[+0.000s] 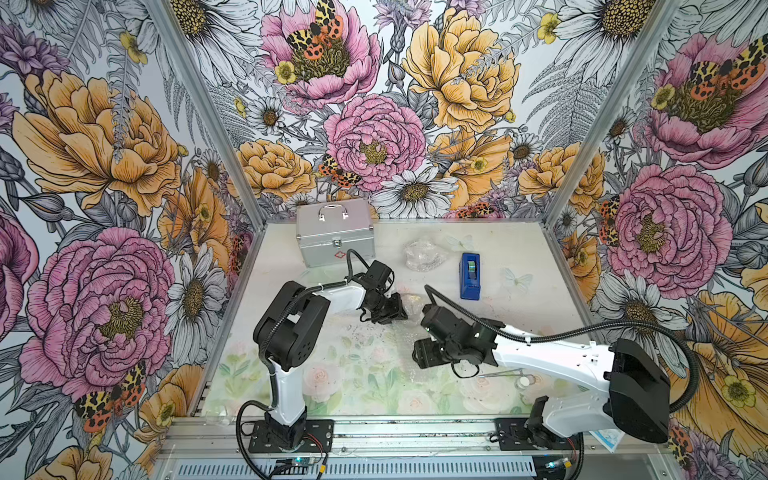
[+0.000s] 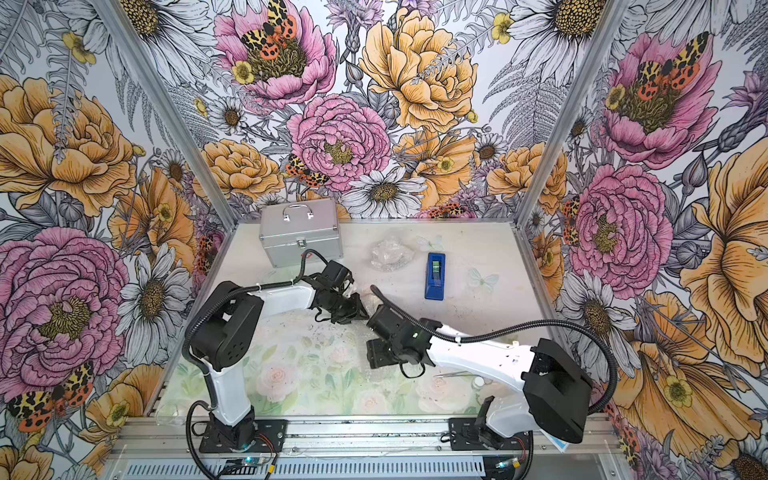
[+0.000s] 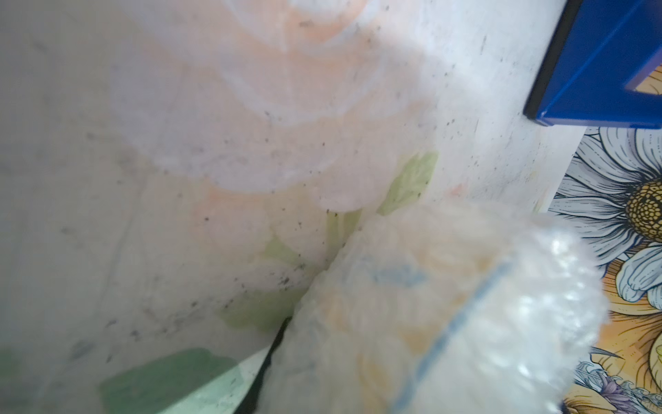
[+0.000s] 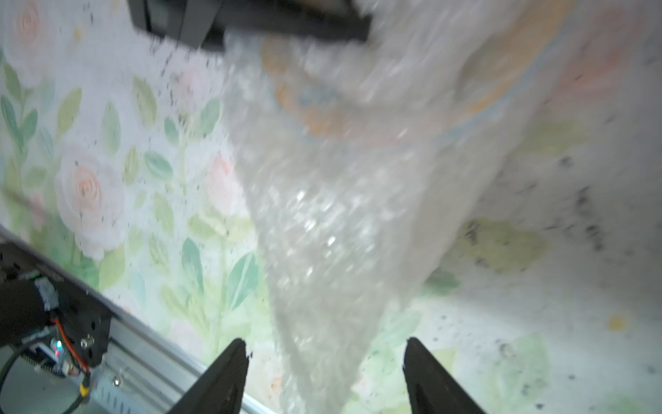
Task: Wrap bowls in bubble wrap
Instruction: Wrap the bowl in bubble wrap.
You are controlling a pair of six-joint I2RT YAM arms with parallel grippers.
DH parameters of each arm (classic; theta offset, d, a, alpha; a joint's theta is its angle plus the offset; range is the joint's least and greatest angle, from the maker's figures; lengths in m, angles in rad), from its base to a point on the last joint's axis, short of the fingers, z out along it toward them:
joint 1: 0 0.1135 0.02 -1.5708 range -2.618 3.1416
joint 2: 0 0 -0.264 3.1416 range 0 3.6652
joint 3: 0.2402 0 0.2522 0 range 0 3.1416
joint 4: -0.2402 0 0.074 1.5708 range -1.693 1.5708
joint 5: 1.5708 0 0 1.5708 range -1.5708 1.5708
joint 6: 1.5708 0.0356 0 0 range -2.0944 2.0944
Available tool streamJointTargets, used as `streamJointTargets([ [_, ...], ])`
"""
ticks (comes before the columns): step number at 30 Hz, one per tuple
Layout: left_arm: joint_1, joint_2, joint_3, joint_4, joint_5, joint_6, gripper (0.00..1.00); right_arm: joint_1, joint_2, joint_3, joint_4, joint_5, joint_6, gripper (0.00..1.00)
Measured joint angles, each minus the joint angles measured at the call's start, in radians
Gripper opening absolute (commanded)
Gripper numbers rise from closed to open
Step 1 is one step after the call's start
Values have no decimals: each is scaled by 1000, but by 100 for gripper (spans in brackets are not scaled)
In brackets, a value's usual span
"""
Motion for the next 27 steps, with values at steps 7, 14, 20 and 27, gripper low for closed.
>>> streamJointTargets([
  [7,-4,-2,0,2,-13,-16,23,97,8,-32,-1,10,115,43],
  [14,-6,-6,0,-1,-31,-11,20,78,6,-27,-35,58,114,0],
  [20,-35,-33,0,-27,-127,50,13,-2,-74,105,-185,177,-3,0],
  [27,-158,-123,19,-52,-166,142,11,-182,21,415,-230,232,-262,0],
])
